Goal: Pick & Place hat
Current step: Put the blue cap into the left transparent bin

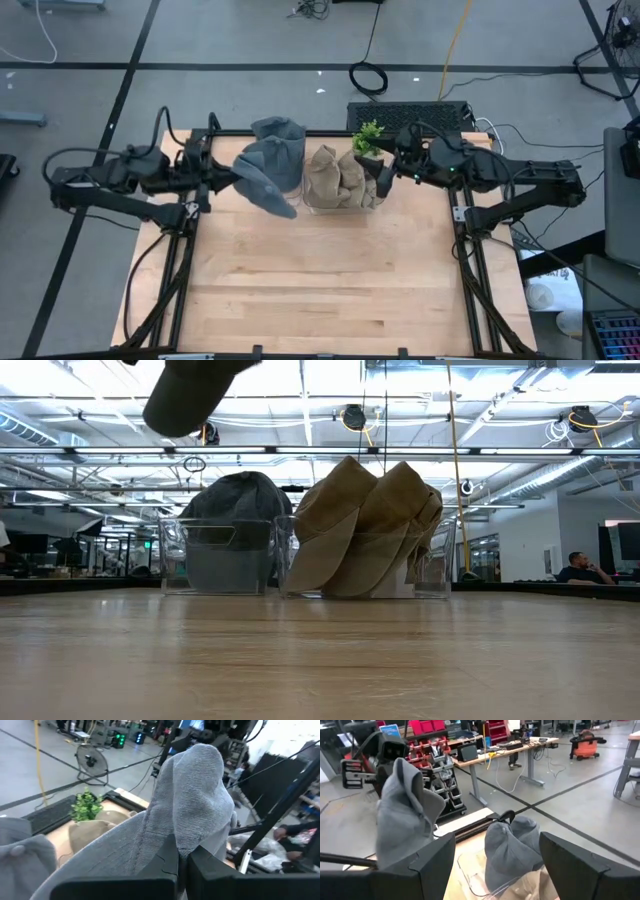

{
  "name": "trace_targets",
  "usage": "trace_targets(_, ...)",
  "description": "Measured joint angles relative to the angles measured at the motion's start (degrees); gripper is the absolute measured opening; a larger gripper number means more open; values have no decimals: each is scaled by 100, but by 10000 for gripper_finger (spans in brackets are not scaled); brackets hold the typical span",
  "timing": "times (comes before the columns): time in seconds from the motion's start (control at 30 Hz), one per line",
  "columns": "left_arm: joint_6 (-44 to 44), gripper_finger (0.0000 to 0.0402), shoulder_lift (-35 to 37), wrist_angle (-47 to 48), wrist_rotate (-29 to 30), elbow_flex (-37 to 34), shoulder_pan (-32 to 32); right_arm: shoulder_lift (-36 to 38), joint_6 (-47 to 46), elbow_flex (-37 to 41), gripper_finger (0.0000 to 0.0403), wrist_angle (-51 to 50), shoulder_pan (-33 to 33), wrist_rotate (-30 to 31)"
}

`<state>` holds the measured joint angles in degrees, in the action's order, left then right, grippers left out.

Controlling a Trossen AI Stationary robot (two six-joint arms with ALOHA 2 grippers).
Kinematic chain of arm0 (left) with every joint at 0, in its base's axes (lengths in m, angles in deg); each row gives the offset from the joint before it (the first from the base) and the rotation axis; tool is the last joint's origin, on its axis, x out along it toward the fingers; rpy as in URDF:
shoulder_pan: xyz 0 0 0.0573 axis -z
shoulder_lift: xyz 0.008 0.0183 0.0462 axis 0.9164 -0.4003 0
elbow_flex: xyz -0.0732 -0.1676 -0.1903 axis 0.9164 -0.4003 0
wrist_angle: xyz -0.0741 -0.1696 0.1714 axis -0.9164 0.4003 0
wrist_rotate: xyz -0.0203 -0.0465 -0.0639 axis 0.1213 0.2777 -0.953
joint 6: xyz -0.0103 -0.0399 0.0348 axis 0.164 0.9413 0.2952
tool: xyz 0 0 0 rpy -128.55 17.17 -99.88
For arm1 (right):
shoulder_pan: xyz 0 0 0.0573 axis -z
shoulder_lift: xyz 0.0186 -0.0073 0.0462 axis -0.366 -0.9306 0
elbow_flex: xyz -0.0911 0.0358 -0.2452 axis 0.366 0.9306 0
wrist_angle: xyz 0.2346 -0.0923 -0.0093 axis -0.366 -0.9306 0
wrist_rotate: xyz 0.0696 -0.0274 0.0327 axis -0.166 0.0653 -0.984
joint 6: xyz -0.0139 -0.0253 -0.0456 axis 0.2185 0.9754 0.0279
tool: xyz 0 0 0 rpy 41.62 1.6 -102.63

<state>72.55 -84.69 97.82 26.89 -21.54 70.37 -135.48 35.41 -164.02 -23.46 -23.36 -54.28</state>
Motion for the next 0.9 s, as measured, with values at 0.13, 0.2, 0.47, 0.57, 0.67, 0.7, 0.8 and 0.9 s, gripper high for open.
trace_targets(0.13,-101,3,-203,230,8,272,-119,-42,40,-4,279,78,-4,-176)
trace_targets(0.2,-189,3,-335,372,25,366,-157,-112,3,-2,279,239,4,-441)
trace_targets(0.47,-761,3,-921,474,-150,770,-386,-458,217,0,279,433,75,-949)
trace_targets(0.57,-900,3,-1134,499,-176,911,-473,-574,228,-2,279,528,104,-1054)
trace_targets(0.67,-1074,3,-1361,500,-222,1080,-539,-736,234,-2,279,720,114,-1057)
trace_targets(0.7,-1126,3,-1448,493,-231,1148,-565,-781,274,0,279,780,119,-1058)
trace_targets(0.8,-1231,3,-1666,501,-237,1313,-642,-894,391,0,279,1132,123,-1152)
trace_targets(0.9,-1317,3,-1884,489,-232,1456,-702,-972,403,0,279,1467,124,-1555)
